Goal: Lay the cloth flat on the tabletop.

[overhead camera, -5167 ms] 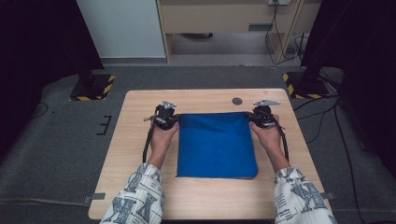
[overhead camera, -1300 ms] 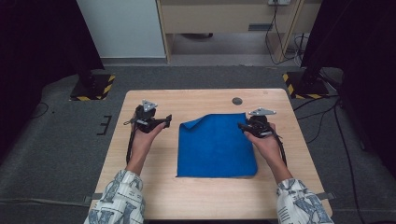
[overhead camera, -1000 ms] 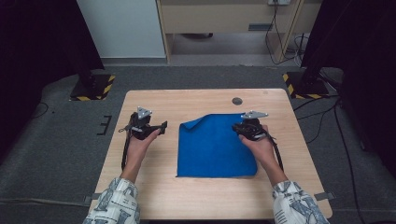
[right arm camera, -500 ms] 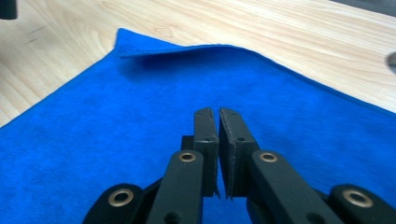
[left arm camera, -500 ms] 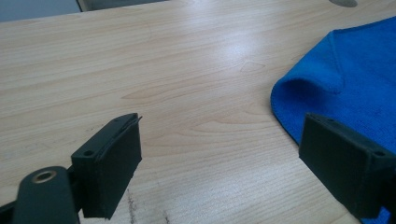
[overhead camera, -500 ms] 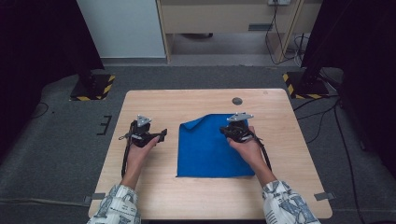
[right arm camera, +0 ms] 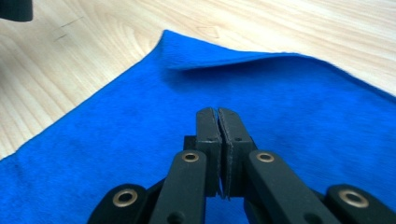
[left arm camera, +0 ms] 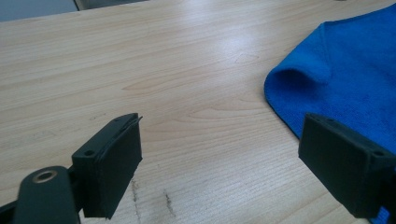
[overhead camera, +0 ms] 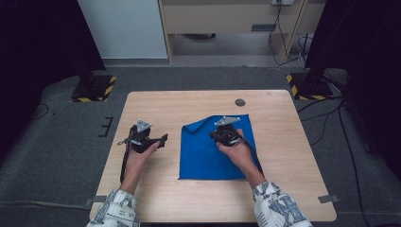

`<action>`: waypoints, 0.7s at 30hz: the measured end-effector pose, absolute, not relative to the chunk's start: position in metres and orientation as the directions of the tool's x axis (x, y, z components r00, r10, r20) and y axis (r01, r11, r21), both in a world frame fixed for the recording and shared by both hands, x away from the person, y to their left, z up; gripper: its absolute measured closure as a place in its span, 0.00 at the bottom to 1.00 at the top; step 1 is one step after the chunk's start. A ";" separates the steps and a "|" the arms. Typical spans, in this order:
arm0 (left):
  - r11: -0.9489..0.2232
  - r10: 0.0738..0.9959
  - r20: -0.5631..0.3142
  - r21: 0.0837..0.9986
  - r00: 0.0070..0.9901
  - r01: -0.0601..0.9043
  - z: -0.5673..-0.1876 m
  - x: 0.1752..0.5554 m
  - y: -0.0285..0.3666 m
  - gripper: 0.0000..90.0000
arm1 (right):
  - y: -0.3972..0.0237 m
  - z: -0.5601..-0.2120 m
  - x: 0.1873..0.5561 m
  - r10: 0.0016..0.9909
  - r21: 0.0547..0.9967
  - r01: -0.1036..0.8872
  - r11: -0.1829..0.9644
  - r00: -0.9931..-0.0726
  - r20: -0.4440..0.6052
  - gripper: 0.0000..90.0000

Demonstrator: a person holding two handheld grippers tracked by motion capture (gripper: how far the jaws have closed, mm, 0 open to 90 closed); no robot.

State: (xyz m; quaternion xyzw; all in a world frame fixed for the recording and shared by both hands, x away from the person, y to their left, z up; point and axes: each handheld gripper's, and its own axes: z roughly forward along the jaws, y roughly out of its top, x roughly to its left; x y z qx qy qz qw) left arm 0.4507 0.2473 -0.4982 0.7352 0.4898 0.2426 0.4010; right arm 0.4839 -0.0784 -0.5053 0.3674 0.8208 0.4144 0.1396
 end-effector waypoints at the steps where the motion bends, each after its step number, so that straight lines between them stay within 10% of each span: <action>1: -0.202 0.915 -0.034 0.825 0.403 0.527 -0.498 0.450 0.248 0.14 | -0.077 -0.506 0.483 0.716 0.784 0.486 0.388 -0.694 0.076 0.98; 21: -0.195 0.924 -0.035 0.815 0.381 0.546 -0.505 0.450 0.261 0.14 | -0.032 -0.516 0.453 0.616 0.777 0.449 0.442 -0.781 0.101 0.92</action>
